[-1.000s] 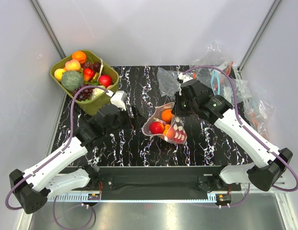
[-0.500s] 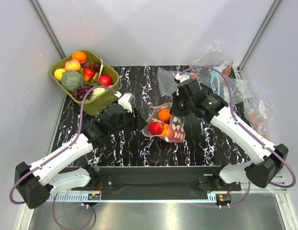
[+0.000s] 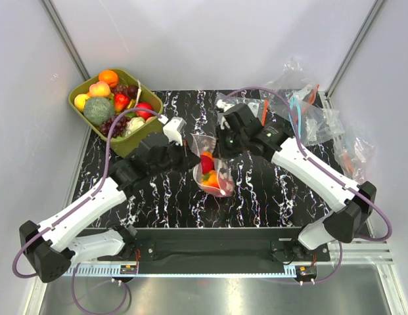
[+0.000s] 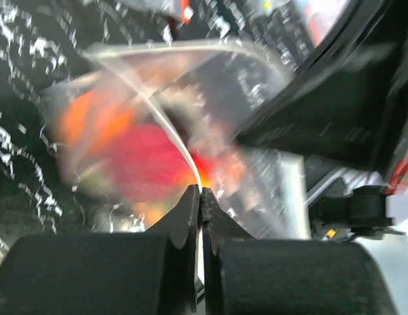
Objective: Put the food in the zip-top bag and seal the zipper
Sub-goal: Zip the zipper food storage bag at the center of the board.
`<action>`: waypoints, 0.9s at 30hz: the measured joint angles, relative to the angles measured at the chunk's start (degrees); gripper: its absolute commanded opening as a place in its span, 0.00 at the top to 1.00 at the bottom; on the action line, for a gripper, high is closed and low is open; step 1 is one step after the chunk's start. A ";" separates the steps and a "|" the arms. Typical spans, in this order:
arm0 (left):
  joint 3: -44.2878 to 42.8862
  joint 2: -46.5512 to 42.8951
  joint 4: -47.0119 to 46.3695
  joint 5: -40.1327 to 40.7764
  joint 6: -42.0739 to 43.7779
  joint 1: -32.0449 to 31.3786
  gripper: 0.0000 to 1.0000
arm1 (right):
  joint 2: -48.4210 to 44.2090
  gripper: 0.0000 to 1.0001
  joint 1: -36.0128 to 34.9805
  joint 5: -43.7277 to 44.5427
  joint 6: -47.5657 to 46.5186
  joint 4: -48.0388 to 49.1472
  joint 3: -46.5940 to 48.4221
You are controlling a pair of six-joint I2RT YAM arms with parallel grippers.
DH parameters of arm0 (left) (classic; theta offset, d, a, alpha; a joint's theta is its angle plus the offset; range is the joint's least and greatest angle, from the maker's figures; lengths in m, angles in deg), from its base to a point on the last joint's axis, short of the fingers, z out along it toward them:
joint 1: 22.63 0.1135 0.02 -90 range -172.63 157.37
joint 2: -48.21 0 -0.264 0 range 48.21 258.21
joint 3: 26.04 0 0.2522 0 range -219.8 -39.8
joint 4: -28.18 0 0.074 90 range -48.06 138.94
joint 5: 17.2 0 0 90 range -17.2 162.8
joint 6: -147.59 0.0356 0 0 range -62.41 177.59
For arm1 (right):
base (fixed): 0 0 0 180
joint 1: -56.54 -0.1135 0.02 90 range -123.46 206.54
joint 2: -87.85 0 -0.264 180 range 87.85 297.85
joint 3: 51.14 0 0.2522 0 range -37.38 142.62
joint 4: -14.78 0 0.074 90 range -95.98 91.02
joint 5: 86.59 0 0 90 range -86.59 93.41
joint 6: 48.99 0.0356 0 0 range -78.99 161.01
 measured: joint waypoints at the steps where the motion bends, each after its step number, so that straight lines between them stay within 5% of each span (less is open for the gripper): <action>1: -0.76 -0.15 0.00 -0.22 -0.04 0.09 1.00 | 0.66 0.99 -1.16 -0.02 -0.17 -0.02 1.29; 9: -1.18 -2.47 1.16 -0.31 -1.36 2.16 1.00 | 1.84 0.71 -4.81 -1.07 -1.33 0.02 4.04; 14: 2.03 -2.49 -0.22 0.22 -3.26 2.89 1.00 | 0.50 0.30 -4.81 -3.78 -1.62 3.48 -1.05; 17: 2.97 -2.49 -0.26 0.79 -3.78 2.89 1.00 | -1.70 0.19 -4.81 -6.60 -1.95 5.86 -6.29; 27: 2.97 -2.47 -0.55 2.23 -3.91 3.08 1.00 | -6.56 0.10 -6.95 -10.82 -3.10 9.97 -12.07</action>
